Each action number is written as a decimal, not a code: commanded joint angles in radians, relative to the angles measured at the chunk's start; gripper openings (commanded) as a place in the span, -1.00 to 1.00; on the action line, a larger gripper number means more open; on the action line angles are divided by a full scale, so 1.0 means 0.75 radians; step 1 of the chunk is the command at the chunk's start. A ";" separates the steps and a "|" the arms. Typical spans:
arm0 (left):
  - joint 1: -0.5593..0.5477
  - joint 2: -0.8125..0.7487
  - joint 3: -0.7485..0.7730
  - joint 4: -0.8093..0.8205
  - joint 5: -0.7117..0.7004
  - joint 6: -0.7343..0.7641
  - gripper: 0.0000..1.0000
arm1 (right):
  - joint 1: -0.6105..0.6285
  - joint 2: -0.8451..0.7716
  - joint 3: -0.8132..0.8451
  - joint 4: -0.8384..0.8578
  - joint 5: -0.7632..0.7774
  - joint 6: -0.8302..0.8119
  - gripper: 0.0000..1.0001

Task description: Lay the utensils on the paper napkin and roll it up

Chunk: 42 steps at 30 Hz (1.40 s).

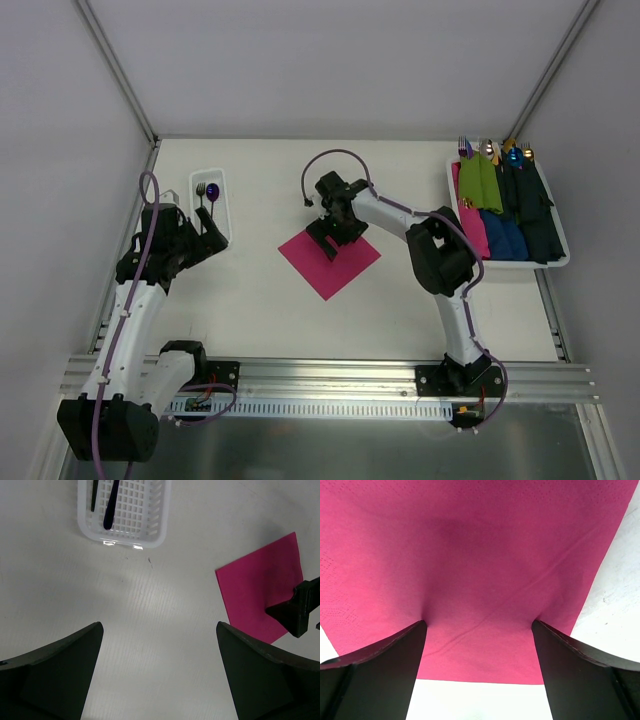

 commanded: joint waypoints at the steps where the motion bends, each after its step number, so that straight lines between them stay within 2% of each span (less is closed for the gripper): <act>1: 0.000 0.006 0.025 -0.012 0.038 0.031 0.97 | 0.016 0.075 0.017 0.006 -0.105 -0.026 0.82; 9: 0.000 0.019 0.066 0.005 0.071 0.043 0.97 | 0.018 -0.065 0.107 -0.030 -0.225 -0.053 0.84; 13: 0.000 0.049 0.141 0.009 0.010 0.048 0.97 | 0.018 -0.180 0.219 -0.082 -0.293 -0.047 0.90; 15: 0.000 0.129 0.221 0.011 -0.002 0.072 0.97 | 0.018 -0.272 0.238 -0.080 -0.317 -0.049 0.95; 19: 0.000 0.382 0.397 0.007 -0.011 0.140 0.84 | 0.000 -0.417 0.189 -0.084 -0.381 -0.065 0.98; 22: 0.043 0.597 0.569 0.003 -0.037 0.170 0.62 | -0.035 -0.526 0.089 -0.110 -0.454 -0.061 0.98; 23: 0.051 0.709 0.618 0.005 -0.033 0.176 0.41 | -0.052 -0.548 0.052 -0.118 -0.463 -0.065 0.98; 26: 0.088 0.934 0.814 -0.024 -0.027 0.193 0.09 | -0.088 -0.636 -0.103 -0.147 -0.469 -0.067 0.98; 30: 0.122 1.184 1.021 -0.061 -0.015 0.252 -0.55 | -0.162 -0.734 -0.290 -0.147 -0.481 -0.028 0.98; 32: 0.120 1.313 1.125 -0.095 -0.025 0.279 -0.70 | -0.197 -0.781 -0.365 -0.145 -0.487 -0.016 0.98; 36: 0.124 1.477 1.238 -0.122 -0.056 0.334 -0.72 | -0.244 -0.829 -0.433 -0.145 -0.475 -0.002 0.99; 37: 0.126 1.501 1.246 -0.126 -0.106 0.336 -0.70 | -0.254 -0.837 -0.441 -0.145 -0.469 -0.004 0.98; 42: 0.149 1.624 1.287 -0.124 -0.109 0.350 -0.56 | -0.311 -0.865 -0.474 -0.143 -0.471 0.001 0.98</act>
